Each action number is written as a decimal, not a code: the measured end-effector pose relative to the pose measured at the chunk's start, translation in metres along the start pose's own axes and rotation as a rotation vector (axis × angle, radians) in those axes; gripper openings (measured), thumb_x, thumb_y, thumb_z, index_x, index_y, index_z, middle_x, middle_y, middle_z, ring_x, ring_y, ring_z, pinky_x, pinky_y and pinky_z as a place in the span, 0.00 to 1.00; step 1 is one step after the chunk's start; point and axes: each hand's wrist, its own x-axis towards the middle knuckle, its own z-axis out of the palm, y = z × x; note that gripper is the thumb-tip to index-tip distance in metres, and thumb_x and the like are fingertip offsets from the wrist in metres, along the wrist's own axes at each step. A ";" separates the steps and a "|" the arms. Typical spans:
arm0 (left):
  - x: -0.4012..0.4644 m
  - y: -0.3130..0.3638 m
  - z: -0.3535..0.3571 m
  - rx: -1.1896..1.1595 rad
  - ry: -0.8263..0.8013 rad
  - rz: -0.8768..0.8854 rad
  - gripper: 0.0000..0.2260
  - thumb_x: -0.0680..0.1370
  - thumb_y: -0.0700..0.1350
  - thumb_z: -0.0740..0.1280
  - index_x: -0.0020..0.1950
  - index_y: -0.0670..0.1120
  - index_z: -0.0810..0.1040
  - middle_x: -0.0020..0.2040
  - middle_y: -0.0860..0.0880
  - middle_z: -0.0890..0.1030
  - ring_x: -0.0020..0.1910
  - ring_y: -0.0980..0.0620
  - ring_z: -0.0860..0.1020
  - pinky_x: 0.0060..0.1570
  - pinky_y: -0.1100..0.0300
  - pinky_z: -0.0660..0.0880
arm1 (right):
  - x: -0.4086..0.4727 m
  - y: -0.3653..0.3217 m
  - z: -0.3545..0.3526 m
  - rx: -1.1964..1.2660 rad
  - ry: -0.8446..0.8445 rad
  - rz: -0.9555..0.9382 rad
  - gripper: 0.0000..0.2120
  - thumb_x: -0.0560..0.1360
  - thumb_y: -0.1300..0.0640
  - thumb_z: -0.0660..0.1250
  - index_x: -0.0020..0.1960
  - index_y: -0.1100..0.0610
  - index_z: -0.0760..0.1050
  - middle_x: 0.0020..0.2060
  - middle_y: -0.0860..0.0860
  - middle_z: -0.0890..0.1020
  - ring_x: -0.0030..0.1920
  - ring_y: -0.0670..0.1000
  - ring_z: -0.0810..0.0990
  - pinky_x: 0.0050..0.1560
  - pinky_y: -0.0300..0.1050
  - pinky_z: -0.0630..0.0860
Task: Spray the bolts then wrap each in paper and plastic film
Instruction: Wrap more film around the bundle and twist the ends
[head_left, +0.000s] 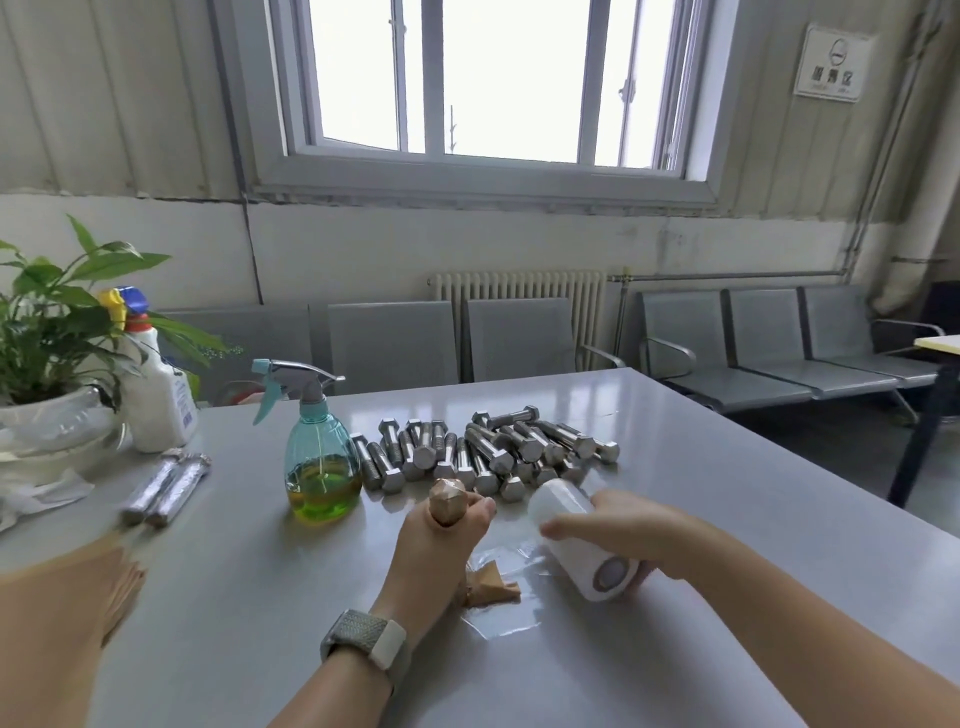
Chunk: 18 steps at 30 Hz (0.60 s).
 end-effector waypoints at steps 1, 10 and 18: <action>0.000 0.000 0.000 0.016 -0.013 -0.010 0.11 0.75 0.44 0.71 0.40 0.37 0.77 0.34 0.51 0.72 0.31 0.58 0.68 0.31 0.70 0.67 | -0.002 -0.002 -0.003 0.151 -0.026 0.008 0.25 0.69 0.40 0.73 0.55 0.57 0.73 0.46 0.55 0.79 0.35 0.53 0.84 0.28 0.44 0.79; -0.005 0.005 0.005 -0.268 -0.211 -0.185 0.29 0.67 0.60 0.71 0.51 0.34 0.75 0.43 0.40 0.82 0.33 0.43 0.79 0.33 0.50 0.81 | -0.017 -0.048 -0.029 0.501 -0.171 -0.142 0.22 0.71 0.44 0.74 0.55 0.58 0.75 0.43 0.59 0.80 0.31 0.54 0.83 0.33 0.47 0.81; -0.011 0.008 0.005 0.040 -0.271 0.015 0.23 0.73 0.67 0.63 0.30 0.49 0.67 0.21 0.45 0.70 0.17 0.50 0.67 0.21 0.62 0.64 | -0.014 -0.053 -0.030 0.596 -0.172 -0.123 0.22 0.69 0.45 0.76 0.54 0.58 0.74 0.34 0.57 0.83 0.29 0.55 0.83 0.35 0.49 0.82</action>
